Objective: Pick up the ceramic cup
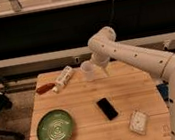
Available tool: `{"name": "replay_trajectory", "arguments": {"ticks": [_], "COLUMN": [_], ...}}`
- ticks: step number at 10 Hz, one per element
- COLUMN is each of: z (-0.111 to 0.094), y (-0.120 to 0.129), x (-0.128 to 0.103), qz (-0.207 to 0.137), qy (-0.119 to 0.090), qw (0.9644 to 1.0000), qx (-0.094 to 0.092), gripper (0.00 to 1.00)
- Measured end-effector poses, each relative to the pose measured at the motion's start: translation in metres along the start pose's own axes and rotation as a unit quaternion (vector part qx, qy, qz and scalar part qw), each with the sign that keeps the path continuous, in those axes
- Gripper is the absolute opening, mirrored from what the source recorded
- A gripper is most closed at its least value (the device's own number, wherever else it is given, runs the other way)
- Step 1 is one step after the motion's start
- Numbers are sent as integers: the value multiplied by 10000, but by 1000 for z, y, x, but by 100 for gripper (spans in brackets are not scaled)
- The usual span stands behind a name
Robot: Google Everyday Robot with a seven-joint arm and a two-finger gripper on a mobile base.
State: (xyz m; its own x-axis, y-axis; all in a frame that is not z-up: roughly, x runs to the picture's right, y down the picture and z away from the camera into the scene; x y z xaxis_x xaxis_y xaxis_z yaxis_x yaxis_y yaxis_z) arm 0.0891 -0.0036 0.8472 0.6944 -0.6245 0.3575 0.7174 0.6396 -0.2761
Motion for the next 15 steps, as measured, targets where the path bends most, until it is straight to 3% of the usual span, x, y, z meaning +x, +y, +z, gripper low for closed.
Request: {"name": "replay_trajectory", "arguments": {"ticks": [9, 15], "z": [32, 42], "y": [-2, 0], "x": [-10, -9], "qz": [-179, -283], "qy": [-187, -220], "qw": [9996, 9993], "qx": [-110, -137], "gripper": [80, 80]}}
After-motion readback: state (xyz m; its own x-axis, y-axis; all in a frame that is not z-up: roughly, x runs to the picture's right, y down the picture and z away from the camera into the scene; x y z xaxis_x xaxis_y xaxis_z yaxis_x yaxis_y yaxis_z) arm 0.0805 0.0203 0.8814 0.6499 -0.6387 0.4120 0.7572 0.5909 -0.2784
